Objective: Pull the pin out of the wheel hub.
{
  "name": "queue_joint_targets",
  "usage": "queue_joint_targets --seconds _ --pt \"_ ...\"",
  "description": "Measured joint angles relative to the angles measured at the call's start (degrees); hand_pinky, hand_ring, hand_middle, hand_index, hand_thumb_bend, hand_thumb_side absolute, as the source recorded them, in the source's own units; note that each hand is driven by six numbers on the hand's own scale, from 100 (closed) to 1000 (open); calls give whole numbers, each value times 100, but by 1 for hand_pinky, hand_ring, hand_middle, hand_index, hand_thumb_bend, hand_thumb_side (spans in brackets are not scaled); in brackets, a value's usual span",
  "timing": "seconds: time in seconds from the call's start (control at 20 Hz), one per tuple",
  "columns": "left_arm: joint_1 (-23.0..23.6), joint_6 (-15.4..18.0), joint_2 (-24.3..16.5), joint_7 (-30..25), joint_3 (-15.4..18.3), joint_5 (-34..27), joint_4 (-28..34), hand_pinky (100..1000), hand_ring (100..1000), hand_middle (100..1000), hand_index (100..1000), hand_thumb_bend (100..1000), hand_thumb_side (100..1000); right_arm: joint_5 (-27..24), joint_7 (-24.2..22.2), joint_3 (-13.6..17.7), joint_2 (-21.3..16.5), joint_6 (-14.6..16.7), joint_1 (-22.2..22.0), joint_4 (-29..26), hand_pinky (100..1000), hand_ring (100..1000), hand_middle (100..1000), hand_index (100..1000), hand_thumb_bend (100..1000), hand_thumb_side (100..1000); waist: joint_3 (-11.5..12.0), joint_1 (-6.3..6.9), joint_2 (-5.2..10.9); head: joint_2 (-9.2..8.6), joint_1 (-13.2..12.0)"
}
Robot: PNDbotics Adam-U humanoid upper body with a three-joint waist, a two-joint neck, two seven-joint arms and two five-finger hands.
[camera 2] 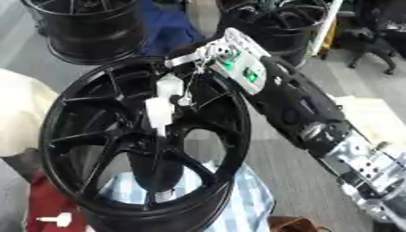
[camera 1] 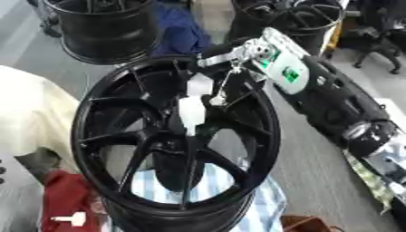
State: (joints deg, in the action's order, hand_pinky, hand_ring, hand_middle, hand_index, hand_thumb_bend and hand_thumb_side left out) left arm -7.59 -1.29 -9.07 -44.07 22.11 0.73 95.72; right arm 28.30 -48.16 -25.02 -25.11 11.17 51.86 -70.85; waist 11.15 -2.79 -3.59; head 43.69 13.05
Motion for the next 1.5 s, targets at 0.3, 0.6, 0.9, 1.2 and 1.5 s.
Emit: queue_joint_targets --seconds 0.3,0.6,0.9,1.2,1.5 --pt "-2 -7 0 -8 -1 0 0 641 671 639 833 100 724 -55 218 36 83 -65 5 43 705 704 411 472 100 100 18 1 0 1 -3" --pt "1 -20 0 -24 -1 0 0 642 671 639 834 100 724 -335 665 133 72 -192 9 33 719 739 548 619 100 112 -13 1 1 4 -7" --pt "3 -21 0 -25 -1 -1 0 642 672 639 835 100 724 -412 580 48 -60 -168 0 -80 783 835 840 923 297 325 -34 2 3 5 -20" --pt "10 -22 0 -26 -1 -1 1 643 673 638 835 100 725 -501 142 28 -150 -193 -21 -199 796 852 869 951 269 300 -59 9 6 5 -34" --pt "10 -22 0 -26 0 -18 1 643 673 638 835 100 724 -513 -161 10 -164 -245 -53 -204 792 846 861 945 249 279 -68 17 7 5 -34"
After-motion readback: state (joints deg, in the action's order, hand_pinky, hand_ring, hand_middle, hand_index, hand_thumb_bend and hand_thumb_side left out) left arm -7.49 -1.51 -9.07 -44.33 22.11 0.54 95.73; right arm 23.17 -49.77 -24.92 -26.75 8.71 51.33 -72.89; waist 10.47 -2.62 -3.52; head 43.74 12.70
